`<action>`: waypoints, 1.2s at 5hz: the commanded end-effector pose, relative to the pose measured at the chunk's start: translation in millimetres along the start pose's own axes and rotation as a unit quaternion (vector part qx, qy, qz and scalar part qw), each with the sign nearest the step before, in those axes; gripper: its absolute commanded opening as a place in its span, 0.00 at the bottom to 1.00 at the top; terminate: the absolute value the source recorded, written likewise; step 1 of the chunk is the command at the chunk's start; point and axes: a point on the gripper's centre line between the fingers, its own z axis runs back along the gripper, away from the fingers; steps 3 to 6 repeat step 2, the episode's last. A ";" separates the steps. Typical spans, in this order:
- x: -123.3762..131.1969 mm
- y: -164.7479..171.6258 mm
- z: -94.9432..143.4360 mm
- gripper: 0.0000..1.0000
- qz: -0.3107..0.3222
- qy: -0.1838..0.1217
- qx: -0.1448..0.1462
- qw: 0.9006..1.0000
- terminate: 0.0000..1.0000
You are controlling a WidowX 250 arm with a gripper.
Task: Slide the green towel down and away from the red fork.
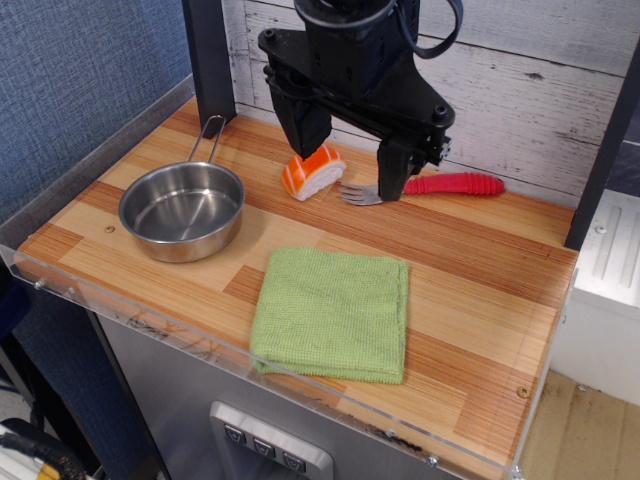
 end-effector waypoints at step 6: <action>1.8 -0.9 9.8 1.00 0.000 -0.017 -0.001 1.000 1.00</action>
